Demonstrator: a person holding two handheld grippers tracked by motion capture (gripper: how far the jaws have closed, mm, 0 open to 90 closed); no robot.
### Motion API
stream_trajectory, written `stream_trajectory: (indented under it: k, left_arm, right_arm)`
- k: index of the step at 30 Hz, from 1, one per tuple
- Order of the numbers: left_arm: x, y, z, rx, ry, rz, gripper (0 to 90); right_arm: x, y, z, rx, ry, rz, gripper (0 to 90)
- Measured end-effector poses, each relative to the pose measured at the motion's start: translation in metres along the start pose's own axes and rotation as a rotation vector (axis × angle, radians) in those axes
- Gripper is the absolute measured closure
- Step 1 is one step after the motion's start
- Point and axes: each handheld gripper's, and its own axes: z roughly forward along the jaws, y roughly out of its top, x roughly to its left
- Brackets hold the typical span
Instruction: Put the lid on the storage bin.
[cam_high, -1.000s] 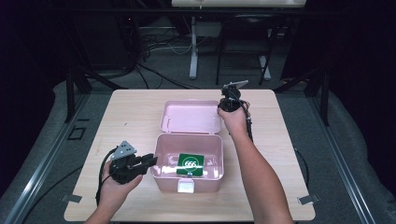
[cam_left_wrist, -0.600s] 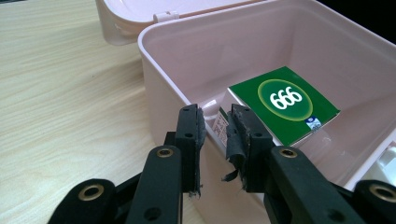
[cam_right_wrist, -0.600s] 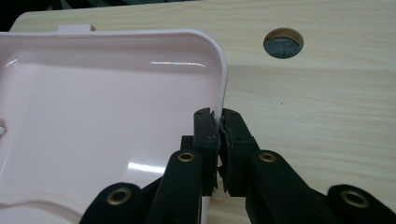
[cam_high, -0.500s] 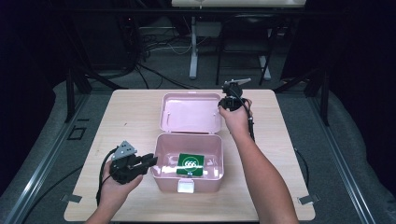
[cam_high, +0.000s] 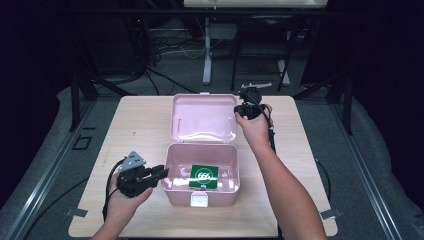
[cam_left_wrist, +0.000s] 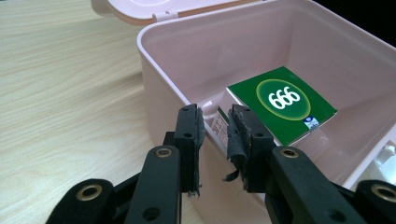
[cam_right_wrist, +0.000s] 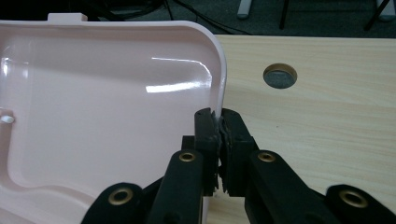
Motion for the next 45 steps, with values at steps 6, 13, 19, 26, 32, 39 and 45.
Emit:
stream_trajectory:
  k: [6,13,19,26,32,39,45]
  left_arm:
    - [-0.001,-0.001,-0.001,0.0,-0.002,-0.002,72.8]
    - [-0.001,-0.001,0.0,-0.002,-0.001,-0.003,72.2]
    - [-0.001,-0.001,0.0,-0.003,0.002,-0.002,72.3]
    - [-0.001,-0.001,0.0,-0.002,0.003,-0.001,72.3]
    - [-0.001,-0.001,0.0,-0.003,0.004,-0.002,72.1]
    - [-0.001,-0.001,0.0,-0.003,0.006,-0.001,72.0]
    - [-0.001,-0.001,0.001,-0.004,0.006,-0.003,72.0]
  right_arm:
    - [0.002,0.0,-0.008,-0.033,0.018,-0.014,86.9]
    - [0.006,-0.002,-0.019,-0.063,0.017,-0.04,87.1]
    - [0.006,-0.005,-0.028,-0.094,0.036,-0.054,87.2]
    - [0.007,-0.01,-0.04,-0.125,0.054,-0.067,87.2]
    - [0.008,-0.015,-0.051,-0.15,0.073,-0.085,87.2]
    - [0.009,-0.021,-0.062,-0.171,0.097,-0.093,87.3]
    - [0.01,-0.028,-0.071,-0.198,0.107,-0.112,87.1]
